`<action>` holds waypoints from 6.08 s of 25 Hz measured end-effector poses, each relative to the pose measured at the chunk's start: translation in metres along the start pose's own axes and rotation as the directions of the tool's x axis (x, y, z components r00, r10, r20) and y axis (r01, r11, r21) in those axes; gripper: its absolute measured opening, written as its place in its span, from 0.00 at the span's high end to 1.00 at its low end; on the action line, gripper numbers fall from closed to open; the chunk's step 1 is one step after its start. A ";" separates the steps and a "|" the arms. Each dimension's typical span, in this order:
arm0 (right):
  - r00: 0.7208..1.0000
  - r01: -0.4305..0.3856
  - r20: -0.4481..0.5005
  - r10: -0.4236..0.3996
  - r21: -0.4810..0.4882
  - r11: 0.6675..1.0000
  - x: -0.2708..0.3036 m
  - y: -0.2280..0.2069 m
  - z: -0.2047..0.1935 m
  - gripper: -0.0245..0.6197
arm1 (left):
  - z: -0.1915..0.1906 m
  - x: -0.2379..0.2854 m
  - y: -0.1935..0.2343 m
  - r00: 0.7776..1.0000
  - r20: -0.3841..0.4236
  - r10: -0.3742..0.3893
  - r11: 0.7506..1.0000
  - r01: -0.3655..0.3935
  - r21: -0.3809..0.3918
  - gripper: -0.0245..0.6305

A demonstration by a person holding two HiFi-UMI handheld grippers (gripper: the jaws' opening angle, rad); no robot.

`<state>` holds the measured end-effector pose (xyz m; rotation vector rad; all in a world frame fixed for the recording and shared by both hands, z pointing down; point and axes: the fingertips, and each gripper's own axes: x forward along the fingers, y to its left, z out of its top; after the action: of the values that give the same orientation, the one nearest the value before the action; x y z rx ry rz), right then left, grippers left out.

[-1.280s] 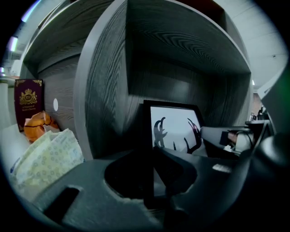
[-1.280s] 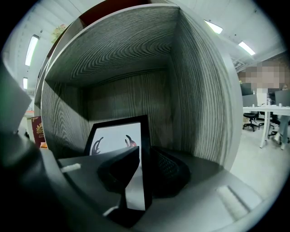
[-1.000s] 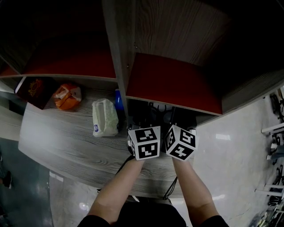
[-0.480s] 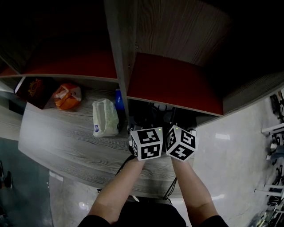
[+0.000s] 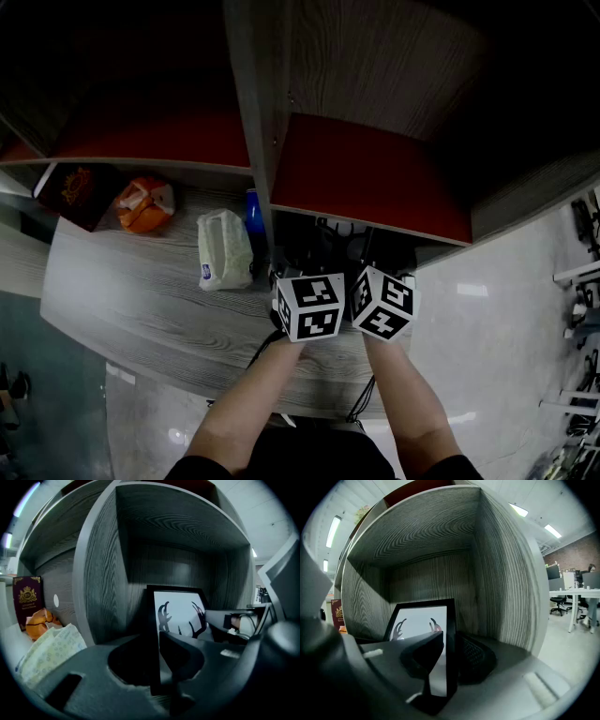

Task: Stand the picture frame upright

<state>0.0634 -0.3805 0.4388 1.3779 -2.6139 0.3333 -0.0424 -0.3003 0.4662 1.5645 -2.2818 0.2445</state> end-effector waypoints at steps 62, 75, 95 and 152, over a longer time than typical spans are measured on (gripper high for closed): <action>0.953 -0.283 -0.160 0.257 -0.173 0.944 -0.051 0.039 -0.033 0.84 | -0.066 -0.016 -0.044 0.862 -0.286 -0.418 0.906 0.419 -0.063 0.97; 0.781 -0.533 -0.501 0.373 -0.223 0.816 -0.060 0.067 -0.107 0.96 | -0.067 -0.016 -0.043 0.859 -0.289 -0.423 0.903 0.426 -0.058 0.97; 0.667 -0.627 -0.601 0.439 -0.135 0.768 -0.060 0.080 -0.127 0.96 | -0.056 -0.025 -0.038 0.870 -0.250 -0.425 0.897 0.441 0.009 0.96; 0.803 -0.461 -0.522 0.288 -0.238 0.855 0.008 0.060 -0.101 0.96 | -0.050 -0.021 -0.022 0.906 -0.217 -0.363 0.926 0.376 0.024 0.97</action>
<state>0.0136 -0.3265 0.5310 0.5510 -2.3554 0.1941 -0.0059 -0.2733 0.5027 1.8703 -1.7926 0.3640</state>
